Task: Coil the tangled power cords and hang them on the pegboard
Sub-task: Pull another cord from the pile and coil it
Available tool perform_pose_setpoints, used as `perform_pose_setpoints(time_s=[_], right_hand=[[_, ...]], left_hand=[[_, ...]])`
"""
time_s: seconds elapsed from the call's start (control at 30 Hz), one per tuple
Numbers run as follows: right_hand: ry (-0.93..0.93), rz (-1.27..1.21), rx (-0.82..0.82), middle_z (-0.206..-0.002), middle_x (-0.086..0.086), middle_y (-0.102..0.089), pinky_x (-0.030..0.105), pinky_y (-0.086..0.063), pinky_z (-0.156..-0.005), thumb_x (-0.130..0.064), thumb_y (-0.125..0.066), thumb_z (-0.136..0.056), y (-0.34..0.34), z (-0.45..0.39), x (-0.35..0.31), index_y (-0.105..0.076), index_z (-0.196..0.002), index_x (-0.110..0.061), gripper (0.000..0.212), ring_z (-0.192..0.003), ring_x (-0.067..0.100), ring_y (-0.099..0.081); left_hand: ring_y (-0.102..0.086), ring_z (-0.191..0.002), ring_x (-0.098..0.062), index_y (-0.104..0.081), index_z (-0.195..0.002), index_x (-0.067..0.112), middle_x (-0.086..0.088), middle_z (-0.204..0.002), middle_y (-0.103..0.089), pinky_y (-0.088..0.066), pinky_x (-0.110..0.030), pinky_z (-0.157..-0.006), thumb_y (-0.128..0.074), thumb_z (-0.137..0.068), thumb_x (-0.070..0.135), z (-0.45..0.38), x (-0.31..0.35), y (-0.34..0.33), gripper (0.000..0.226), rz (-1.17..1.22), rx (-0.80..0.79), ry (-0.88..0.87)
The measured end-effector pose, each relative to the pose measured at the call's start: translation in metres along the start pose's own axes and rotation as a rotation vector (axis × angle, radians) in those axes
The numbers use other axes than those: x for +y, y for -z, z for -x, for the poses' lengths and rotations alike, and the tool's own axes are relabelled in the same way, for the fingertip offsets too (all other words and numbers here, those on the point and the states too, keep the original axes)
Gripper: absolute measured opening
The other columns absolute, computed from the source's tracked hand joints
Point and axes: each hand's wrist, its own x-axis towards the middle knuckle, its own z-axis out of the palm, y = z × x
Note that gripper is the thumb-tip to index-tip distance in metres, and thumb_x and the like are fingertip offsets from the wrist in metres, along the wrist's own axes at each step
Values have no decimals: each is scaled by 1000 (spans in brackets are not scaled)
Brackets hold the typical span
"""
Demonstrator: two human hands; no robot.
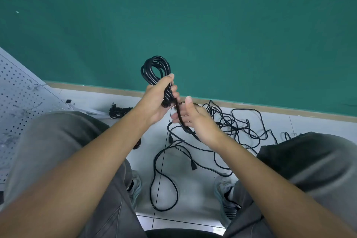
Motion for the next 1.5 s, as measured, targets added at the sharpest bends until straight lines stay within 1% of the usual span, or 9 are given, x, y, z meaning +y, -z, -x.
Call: perform_pose_setpoints(time_s=[0.17, 0.3, 0.4, 0.53, 0.8, 0.93, 1.07, 1.23, 1.5], right_hand=[[19, 259, -112, -85, -3, -76, 32, -49, -89, -47, -42, -107, -6, 7, -1, -72, -106, -12, 46, -83, 4, -70], [61, 391, -205, -72, -17, -64, 46, -55, -91, -16, -62, -99, 3, 8, -4, -59, -141, -17, 43, -81, 22, -71], [149, 512, -206, -71, -17, -57, 41, -55, -85, -2, -59, -98, 15, 9, -8, -69, -120, -4, 24, -62, 9, -58], [260, 507, -48, -81, -19, -67, 7, -41, -70, 1, -54, -101, 26, 14, -25, -74, -119, -15, 31, -69, -11, -57], [335, 386, 271, -78, -3, -68, 27, -55, -67, -14, -75, -92, 39, 13, -32, -61, -94, -17, 14, -64, 16, -65], [309, 431, 385, -74, -5, -67, 36, -57, -70, -24, -79, -89, 46, 7, -29, -60, -93, -17, 21, -68, 19, -67], [314, 479, 331, -72, -5, -68, 42, -57, -72, -32, -71, -95, 45, 7, -27, -61, -89, -18, 19, -70, 17, -67], [336, 542, 185, -77, -7, -70, 34, -54, -76, -24, -60, -102, 46, 6, -29, -57, -98, -23, 5, -75, 9, -67], [299, 902, 204, -91, -5, -64, 36, -41, -66, -27, -55, -105, 56, 3, -23, -61, -106, -17, 12, -86, 24, -60]], left_hand=[[-49, -53, -14, -54, -83, 17, 3, -63, -52, -49, -28, -58, -72, -97, 34, -11, 10, 11, 28, -4, 181, -70], [-49, -54, -15, -55, -85, 18, 4, -63, -51, -47, -35, -66, -73, -95, 41, -15, 3, 13, 31, -169, 201, -150], [-46, -61, -20, -50, -80, 19, 1, -68, -48, -43, -40, -72, -71, -90, 50, -13, -6, 14, 38, -318, 124, -200], [-43, -69, -23, -48, -75, 21, -1, -71, -45, -41, -36, -68, -67, -91, 60, -9, -16, 13, 46, -476, -24, -199], [-49, -64, -19, -60, -90, 1, -11, -73, -50, -48, -29, -65, -48, -89, 69, 12, -23, -2, 69, -529, -318, -25], [-50, -64, -14, -71, -84, 13, 0, -72, -48, -48, -28, -67, -72, -86, 53, 15, -21, -4, 39, -404, -421, 78], [-48, -65, -16, -73, -84, 9, -3, -68, -50, -47, -27, -65, -72, -85, 14, 14, -15, -3, 5, -388, -476, 115], [-46, -63, -16, -64, -89, 1, -5, -67, -46, -46, -28, -63, -63, -84, 7, 10, -8, 4, 8, -328, -445, 105], [-46, -62, -16, -55, -66, 13, -4, -68, -45, -48, -25, -60, -60, -96, 2, 2, -4, 8, 32, -342, -312, 47]])
